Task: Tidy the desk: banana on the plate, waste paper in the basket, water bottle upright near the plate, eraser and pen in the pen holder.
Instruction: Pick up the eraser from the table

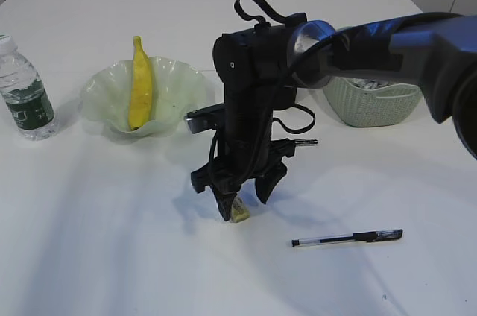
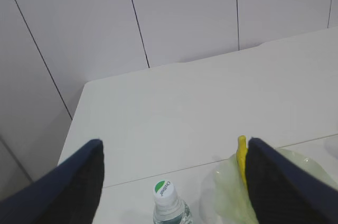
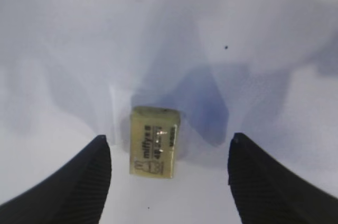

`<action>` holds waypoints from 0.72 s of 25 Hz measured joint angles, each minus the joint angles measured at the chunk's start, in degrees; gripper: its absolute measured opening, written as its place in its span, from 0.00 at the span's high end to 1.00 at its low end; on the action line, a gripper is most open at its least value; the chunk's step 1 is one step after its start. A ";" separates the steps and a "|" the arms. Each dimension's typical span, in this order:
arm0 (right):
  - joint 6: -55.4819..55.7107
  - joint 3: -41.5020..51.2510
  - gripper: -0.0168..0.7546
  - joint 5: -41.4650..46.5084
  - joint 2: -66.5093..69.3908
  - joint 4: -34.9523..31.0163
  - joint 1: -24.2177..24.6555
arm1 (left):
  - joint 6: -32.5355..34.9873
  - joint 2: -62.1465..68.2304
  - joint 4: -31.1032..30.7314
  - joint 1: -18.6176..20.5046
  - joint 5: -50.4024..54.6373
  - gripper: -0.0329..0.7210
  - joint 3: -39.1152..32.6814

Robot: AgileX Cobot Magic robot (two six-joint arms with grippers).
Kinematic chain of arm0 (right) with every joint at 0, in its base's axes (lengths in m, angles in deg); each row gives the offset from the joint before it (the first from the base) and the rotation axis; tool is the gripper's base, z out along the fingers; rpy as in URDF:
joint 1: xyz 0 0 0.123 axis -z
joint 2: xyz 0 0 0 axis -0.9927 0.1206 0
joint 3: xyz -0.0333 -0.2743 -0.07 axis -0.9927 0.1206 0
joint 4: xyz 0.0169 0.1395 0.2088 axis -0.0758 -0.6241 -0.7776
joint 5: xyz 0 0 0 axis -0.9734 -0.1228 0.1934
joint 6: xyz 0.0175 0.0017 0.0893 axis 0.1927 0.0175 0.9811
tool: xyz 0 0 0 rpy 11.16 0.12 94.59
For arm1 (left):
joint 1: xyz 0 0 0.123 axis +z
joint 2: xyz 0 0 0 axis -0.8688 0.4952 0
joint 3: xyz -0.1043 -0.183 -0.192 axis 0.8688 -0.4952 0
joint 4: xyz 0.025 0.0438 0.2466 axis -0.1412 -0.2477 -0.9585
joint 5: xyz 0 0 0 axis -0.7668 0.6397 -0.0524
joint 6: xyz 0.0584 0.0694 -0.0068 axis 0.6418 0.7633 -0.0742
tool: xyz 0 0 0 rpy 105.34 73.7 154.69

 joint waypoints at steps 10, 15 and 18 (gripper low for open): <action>0.11 0.00 0.46 0.12 0.00 -2.41 0.00 | 0.00 0.00 0.00 0.00 0.00 0.17 0.00; 0.11 0.00 0.49 0.12 0.00 -2.41 0.00 | 0.00 0.00 0.00 0.00 0.00 0.17 0.00; 0.11 -0.11 0.49 0.12 0.72 -2.41 0.00 | 0.00 0.00 0.00 0.00 0.00 0.17 0.00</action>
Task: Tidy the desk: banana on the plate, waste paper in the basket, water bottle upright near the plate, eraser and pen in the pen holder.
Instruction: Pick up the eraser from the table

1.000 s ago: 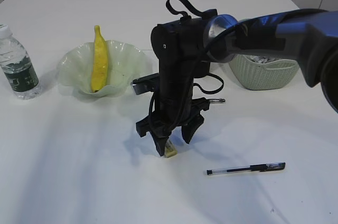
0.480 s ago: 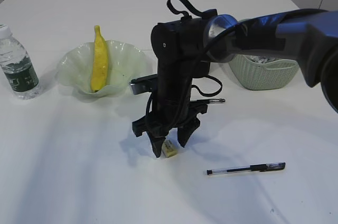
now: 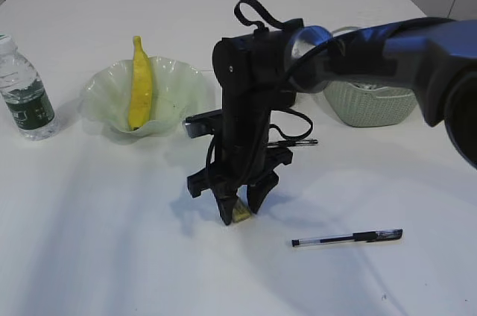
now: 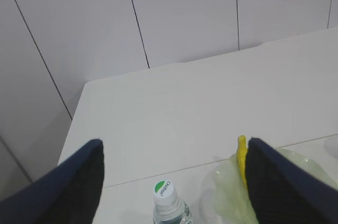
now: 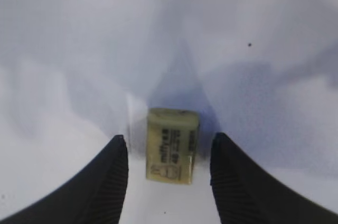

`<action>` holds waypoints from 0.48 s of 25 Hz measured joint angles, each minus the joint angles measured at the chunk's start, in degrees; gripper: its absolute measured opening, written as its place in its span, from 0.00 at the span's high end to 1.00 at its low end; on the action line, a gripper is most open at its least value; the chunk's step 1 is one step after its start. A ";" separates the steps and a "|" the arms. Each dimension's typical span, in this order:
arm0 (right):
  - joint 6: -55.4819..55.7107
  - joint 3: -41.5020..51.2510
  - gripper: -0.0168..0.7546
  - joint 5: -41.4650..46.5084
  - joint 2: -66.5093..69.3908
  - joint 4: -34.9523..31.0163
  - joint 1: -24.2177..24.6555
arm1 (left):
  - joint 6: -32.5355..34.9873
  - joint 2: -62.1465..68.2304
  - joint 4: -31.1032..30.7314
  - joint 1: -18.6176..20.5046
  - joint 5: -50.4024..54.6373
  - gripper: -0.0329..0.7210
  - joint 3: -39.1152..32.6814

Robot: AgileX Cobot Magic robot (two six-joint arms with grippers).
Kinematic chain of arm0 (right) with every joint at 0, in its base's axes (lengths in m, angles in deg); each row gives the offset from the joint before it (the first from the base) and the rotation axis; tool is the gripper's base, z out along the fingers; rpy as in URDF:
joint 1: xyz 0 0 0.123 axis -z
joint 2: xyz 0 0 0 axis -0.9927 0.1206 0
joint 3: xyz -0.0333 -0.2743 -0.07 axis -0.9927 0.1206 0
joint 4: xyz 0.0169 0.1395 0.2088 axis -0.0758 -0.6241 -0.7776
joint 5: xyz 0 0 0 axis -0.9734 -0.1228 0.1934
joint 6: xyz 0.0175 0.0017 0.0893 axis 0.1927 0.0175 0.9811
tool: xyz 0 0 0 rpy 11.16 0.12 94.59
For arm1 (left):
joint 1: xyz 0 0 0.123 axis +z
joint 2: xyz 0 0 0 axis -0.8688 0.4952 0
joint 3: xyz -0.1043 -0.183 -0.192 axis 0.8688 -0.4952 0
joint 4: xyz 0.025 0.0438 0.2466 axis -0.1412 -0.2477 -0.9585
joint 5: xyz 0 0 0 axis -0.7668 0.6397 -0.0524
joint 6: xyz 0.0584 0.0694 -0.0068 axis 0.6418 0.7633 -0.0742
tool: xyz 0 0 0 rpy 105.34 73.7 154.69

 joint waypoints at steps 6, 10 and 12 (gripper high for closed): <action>0.11 -0.78 0.50 0.27 0.85 -0.05 0.00 | 0.00 0.00 0.00 0.00 0.00 0.17 0.00; 0.11 -1.54 0.50 0.27 1.12 0.05 0.00 | 0.00 0.00 0.00 0.00 0.09 0.17 0.00; 0.11 -1.76 0.50 0.27 1.22 0.29 0.00 | 0.00 0.00 0.00 0.00 0.09 0.17 0.00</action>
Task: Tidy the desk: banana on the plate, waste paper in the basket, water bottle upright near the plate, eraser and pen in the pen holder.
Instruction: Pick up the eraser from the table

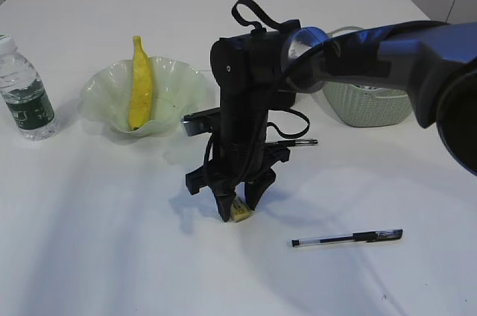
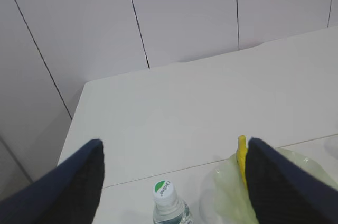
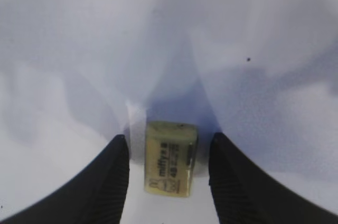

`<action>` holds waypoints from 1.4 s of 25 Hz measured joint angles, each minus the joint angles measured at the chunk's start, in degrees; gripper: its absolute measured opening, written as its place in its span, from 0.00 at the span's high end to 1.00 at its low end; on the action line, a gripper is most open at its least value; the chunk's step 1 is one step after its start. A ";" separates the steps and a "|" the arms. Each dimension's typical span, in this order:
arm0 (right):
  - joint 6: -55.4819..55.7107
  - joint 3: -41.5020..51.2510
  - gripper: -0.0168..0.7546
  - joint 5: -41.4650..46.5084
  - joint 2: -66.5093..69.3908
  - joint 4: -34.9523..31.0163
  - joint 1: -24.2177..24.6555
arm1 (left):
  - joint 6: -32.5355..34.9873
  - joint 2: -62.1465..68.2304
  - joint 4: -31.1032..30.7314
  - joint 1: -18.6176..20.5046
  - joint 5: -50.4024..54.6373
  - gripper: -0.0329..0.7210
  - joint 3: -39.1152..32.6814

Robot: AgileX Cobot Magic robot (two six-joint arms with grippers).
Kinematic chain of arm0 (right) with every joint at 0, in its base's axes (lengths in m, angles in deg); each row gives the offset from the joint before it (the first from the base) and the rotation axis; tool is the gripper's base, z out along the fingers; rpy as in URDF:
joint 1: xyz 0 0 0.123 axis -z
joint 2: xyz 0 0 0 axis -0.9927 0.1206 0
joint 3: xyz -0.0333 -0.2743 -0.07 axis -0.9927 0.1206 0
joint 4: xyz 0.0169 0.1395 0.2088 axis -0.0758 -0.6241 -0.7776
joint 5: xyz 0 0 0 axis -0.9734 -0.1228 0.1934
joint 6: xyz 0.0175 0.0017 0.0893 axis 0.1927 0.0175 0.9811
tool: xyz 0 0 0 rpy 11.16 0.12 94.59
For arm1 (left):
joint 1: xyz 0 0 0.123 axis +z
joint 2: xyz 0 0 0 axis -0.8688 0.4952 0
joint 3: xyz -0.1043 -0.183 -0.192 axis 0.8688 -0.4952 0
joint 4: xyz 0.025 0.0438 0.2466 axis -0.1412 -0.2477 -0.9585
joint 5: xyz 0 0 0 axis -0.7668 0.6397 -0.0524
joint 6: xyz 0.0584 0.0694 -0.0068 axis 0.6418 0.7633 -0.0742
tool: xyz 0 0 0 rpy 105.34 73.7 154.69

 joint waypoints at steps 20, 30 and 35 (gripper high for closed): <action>0.00 -0.22 0.71 0.00 0.17 0.75 0.00 | 0.00 0.00 0.00 0.00 0.00 0.16 0.00; 0.00 -0.22 0.71 0.00 0.17 0.30 0.00 | 0.00 0.00 0.00 0.00 1.05 0.17 0.00; 1.10 -0.22 0.71 0.00 0.26 0.30 0.00 | 0.00 0.00 0.00 0.00 1.18 0.17 0.00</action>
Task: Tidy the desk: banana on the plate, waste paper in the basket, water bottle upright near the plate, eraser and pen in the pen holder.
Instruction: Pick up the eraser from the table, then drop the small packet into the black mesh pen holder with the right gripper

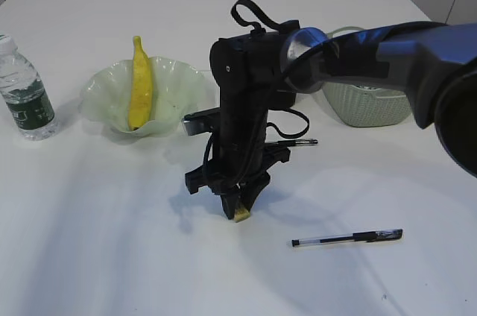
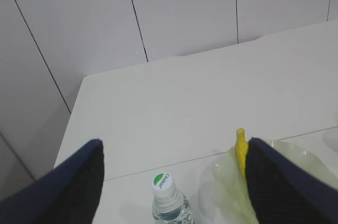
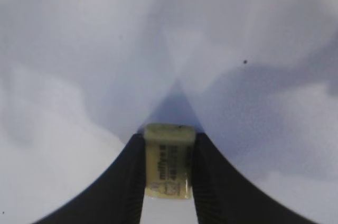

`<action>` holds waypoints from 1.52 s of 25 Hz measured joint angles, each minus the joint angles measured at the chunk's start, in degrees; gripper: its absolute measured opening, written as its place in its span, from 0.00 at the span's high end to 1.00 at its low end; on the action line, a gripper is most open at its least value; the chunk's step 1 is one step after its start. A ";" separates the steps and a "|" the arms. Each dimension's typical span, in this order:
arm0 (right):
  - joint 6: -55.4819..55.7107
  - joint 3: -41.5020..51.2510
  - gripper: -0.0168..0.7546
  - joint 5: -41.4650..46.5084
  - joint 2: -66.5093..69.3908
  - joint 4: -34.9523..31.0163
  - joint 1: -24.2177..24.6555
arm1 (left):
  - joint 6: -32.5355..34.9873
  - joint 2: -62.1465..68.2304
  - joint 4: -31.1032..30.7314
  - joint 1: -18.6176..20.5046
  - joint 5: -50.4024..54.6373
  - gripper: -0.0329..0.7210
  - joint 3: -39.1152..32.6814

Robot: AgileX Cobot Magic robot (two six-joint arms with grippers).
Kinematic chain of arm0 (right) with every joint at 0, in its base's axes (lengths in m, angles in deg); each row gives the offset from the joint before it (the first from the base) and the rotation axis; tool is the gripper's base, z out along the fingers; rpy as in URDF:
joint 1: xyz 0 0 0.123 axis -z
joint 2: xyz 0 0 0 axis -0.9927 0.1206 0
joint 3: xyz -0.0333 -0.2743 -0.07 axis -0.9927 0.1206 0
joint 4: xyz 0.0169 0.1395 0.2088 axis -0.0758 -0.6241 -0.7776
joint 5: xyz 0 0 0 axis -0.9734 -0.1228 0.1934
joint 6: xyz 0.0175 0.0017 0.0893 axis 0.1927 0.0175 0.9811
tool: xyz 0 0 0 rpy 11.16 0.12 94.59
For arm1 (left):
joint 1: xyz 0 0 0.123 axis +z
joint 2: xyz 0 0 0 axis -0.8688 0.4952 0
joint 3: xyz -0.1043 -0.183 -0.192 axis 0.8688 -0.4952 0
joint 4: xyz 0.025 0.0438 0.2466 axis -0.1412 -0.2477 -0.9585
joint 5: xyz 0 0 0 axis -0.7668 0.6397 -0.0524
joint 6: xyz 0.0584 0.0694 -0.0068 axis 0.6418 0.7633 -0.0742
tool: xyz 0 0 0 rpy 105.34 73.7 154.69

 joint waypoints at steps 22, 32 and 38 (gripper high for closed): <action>1.46 -10.01 0.71 0.14 -1.05 4.70 0.00 | 0.00 -0.09 0.00 0.00 0.08 0.17 0.00; 1.71 -10.01 0.71 0.18 -2.97 5.59 0.00 | 0.00 -1.16 0.00 0.00 0.22 0.17 0.00; 2.12 -13.59 0.71 0.54 -3.87 7.26 0.00 | 0.00 -1.91 0.00 0.00 1.75 0.17 0.00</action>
